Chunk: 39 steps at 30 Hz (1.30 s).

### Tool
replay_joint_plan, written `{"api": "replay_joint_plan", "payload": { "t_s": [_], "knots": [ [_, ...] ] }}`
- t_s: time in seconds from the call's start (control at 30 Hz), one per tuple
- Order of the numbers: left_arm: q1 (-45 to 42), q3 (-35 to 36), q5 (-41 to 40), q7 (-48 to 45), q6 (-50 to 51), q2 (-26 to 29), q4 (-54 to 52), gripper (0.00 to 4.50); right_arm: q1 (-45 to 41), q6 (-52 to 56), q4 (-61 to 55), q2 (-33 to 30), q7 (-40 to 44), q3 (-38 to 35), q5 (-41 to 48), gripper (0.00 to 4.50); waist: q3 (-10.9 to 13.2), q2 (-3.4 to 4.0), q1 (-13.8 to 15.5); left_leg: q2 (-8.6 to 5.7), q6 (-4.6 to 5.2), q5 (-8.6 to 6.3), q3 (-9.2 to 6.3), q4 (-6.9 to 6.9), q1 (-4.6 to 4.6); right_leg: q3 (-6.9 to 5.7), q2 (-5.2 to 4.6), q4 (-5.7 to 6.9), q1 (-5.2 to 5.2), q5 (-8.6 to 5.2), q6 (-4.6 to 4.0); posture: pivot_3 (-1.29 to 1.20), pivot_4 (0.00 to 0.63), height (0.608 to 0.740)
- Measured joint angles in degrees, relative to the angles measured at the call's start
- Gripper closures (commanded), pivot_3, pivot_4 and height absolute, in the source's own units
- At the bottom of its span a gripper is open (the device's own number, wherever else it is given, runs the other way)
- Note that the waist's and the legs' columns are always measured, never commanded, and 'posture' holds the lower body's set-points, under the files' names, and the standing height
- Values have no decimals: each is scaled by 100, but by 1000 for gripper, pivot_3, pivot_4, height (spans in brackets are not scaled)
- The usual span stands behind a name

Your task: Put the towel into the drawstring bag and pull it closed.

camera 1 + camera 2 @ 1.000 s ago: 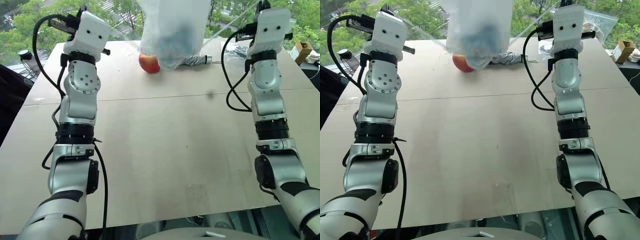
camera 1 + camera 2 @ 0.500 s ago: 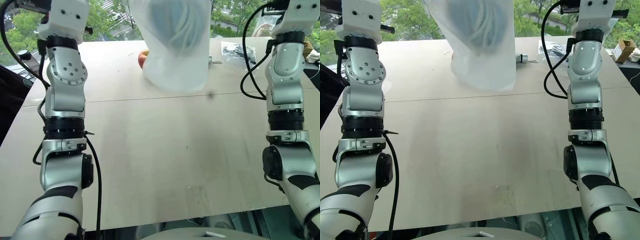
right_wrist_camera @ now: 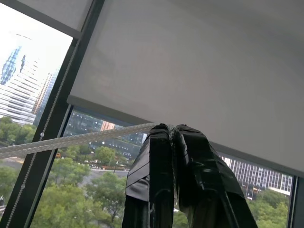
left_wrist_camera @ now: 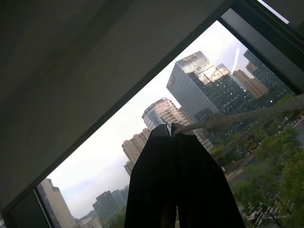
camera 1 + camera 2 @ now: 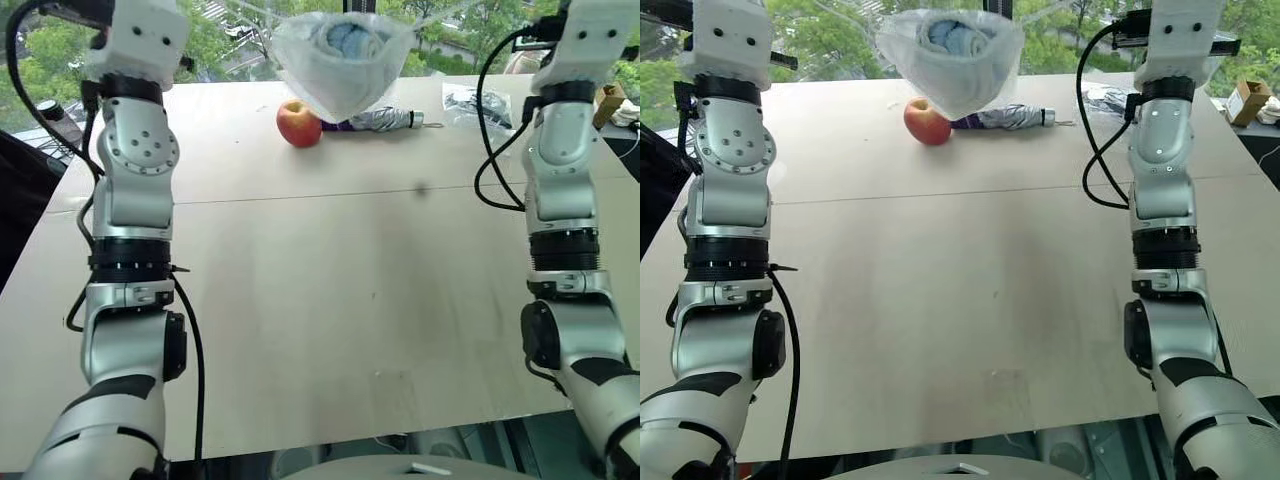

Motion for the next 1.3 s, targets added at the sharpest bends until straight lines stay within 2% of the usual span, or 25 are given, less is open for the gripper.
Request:
{"api": "replay_joint_plan", "payload": {
  "t_s": [0.17,0.23,0.3,0.4,0.47,0.53,0.6,0.63,0.7,0.77,0.83,0.87,0.93,1.03,1.13,1.23,1.3],
  "knots": [
    [-93,31,-76,-17,44,-73,0,4438,-3,49,-44,81,249,6,151,4500,0,0,4,-1,0,0,3,0,3,2,-1,-2,3,0,0,0,150,740],
    [-141,92,-310,-95,197,-240,36,4438,-69,643,-50,364,777,-121,870,4500,-1,0,0,1,0,0,1,3,12,1,1,-1,14,0,0,0,150,740],
    [-140,215,-447,130,185,-442,59,4438,-236,1615,153,855,1168,-702,2262,4500,-1,0,-19,7,0,0,-6,9,16,-3,6,5,19,1,-1,0,150,740],
    [-144,383,-603,249,199,-485,50,4438,-326,2002,667,689,902,-1216,2693,4500,0,0,49,3,1,0,-11,9,10,-9,-1,2,19,1,-1,0,150,740],
    [-151,529,-1131,-307,432,-586,171,4438,-317,2476,522,587,1225,-1541,3265,4500,-2,4,90,-3,2,-1,-7,9,9,-7,-7,-3,22,0,0,0,150,740],
    [-43,604,-1317,-289,605,-809,240,4438,-279,2921,-91,785,1731,-1429,3849,4500,-2,4,13,-1,2,-1,-10,9,7,-6,-2,-2,22,1,1,0,150,740],
    [16,583,-1407,-285,716,-937,237,4438,-318,2965,-302,779,1764,-1259,3940,4500,-2,-1,-51,2,2,-1,-17,7,5,-11,4,2,20,1,0,0,150,740],
    [9,500,-1572,-585,721,-940,156,4438,-405,2850,-2,603,1350,-1478,3838,4500,-4,-4,-42,4,1,-1,-19,7,4,-17,2,0,21,1,0,0,150,740],
    [8,472,-1635,-820,714,-910,-57,4438,-341,2752,336,373,1105,-1778,3733,4500,-3,-4,51,-4,1,-1,-15,6,1,-16,-7,-8,22,1,0,0,150,740],
    [-6,567,-1634,-703,751,-872,-134,4438,-234,2933,144,513,1356,-1776,3936,4500,-1,-1,13,-4,2,-1,-8,6,3,-3,-7,-5,19,1,1,0,150,740],
    [-129,781,-1689,-438,930,-941,-72,4438,-195,3147,-408,834,1840,-1379,4181,4500,0,1,-143,3,2,-1,-14,-3,17,29,4,8,1,1,1,0,150,740],
    [-236,773,-1823,-460,1008,-1080,-44,4438,-263,3124,-449,897,1838,-1183,4149,4500,-1,1,-151,7,1,0,-15,-3,19,25,11,9,4,1,0,0,150,740],
    [-248,689,-1909,-488,1067,-1236,-79,4438,-412,3051,-205,857,1545,-1256,4036,4500,-2,0,-115,5,0,0,-10,-1,18,0,6,6,16,1,0,0,150,740],
    [-126,894,-1868,-195,1171,-1188,-91,4438,-229,3216,-288,753,1748,-1357,4170,4500,-2,-1,-88,0,1,0,-10,1,13,5,-2,1,17,1,0,0,150,740],
    [-112,1110,-2055,-196,1292,-1185,-91,4438,-89,3383,-634,794,2058,-1158,4335,4500,-2,-1,-114,2,1,0,-14,0,11,7,0,2,14,1,0,0,150,740],
    [-83,791,-2168,-506,1260,-1331,-244,4438,-367,3121,35,622,1474,-1392,4050,4500,-2,-2,-3,-2,1,0,-11,3,7,-7,-6,-5,17,1,0,0,150,740],
    [-72,968,-2089,-226,1285,-1218,-235,4438,-285,3238,-47,629,1668,-1445,4182,4500,-1,-1,-2,-2,1,0,-6,3,8,3,-3,-3,14,1,0,0,150,740]
  ]
}}
